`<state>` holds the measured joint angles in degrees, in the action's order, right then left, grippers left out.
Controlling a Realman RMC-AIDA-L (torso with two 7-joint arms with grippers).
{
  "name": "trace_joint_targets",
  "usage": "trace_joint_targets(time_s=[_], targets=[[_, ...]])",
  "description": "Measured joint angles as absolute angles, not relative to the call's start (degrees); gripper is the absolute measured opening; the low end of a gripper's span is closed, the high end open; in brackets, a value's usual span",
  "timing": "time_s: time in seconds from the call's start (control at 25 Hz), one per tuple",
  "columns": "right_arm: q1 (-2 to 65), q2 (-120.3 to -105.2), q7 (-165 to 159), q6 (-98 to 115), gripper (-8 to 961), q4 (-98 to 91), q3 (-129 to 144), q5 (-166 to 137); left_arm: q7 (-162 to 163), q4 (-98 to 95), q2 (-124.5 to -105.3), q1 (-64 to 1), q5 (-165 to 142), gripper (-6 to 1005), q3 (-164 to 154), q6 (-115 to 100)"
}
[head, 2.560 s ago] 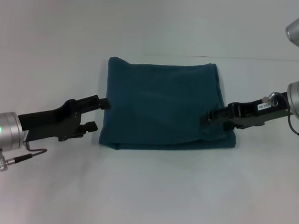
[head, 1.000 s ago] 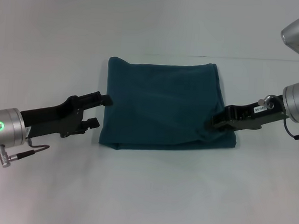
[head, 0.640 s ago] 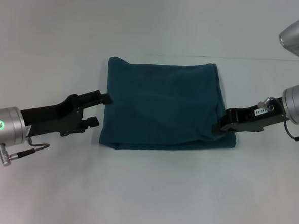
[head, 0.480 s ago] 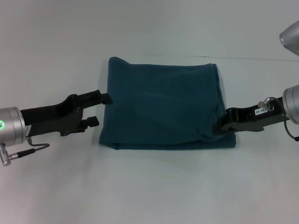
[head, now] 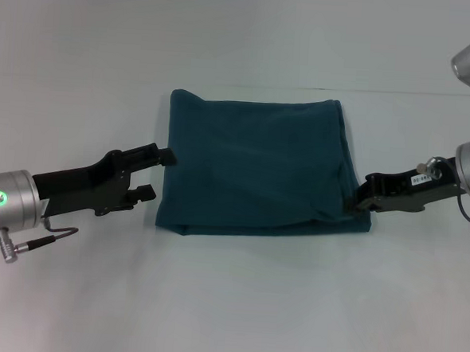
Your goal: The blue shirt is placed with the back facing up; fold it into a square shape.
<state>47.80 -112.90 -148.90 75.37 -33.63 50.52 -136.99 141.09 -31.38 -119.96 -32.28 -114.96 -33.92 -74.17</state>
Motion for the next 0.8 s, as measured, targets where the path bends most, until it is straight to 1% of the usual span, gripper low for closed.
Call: trace_joint_targets(time_s=[0.8], targets=[[46.68, -112.70, -149.03, 75.85, 78, -34.01, 48.19, -136.41, 140.97, -31.28, -120.06, -32.07, -114.96, 903, -33.92, -74.39]])
